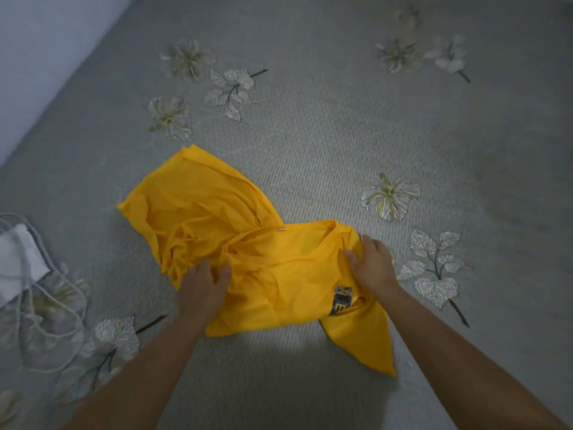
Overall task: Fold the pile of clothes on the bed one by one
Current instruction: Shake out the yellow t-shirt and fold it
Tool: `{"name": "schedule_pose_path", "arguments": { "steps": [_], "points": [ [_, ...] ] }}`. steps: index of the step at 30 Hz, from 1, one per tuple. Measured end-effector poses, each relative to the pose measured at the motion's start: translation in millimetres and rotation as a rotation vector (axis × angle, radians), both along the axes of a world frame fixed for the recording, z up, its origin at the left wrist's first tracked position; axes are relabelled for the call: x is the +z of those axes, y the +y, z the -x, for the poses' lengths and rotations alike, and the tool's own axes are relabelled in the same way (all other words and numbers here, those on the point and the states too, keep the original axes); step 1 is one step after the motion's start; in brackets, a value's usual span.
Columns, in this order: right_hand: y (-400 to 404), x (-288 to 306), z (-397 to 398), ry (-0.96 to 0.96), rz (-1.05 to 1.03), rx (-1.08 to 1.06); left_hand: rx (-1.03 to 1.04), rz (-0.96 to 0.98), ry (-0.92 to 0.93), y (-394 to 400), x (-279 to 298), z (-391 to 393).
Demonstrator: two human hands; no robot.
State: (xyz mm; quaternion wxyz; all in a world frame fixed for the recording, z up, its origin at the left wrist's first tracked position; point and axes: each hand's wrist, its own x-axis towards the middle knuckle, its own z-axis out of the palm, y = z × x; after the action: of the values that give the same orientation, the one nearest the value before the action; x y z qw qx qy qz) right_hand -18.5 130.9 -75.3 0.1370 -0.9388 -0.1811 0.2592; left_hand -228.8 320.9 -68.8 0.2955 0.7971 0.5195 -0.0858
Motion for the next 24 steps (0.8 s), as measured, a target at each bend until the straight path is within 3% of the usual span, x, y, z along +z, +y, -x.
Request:
{"name": "schedule_pose_path", "arguments": {
  "steps": [3,6,11,16,19,24],
  "points": [
    [12,-10,-7,-0.063,0.073,-0.036,0.005,-0.088,0.089,0,-5,-27],
    [23,-12,-13,-0.052,-0.017,-0.065,0.001,-0.086,0.082,-1,-8,-45],
    [22,22,-31,0.180,-0.369,-0.205,0.218,0.031,-0.296,11,17,-44],
    [9,103,-48,0.123,-0.519,0.141,0.011,-0.120,-0.531,27,93,-31],
    [1,167,-56,-0.089,-0.511,0.389,-0.160,-0.324,-0.474,37,158,-24],
    [-22,273,-54,-0.768,-0.232,0.509,-0.427,-0.727,-0.371,39,285,-1]
  ]
}}
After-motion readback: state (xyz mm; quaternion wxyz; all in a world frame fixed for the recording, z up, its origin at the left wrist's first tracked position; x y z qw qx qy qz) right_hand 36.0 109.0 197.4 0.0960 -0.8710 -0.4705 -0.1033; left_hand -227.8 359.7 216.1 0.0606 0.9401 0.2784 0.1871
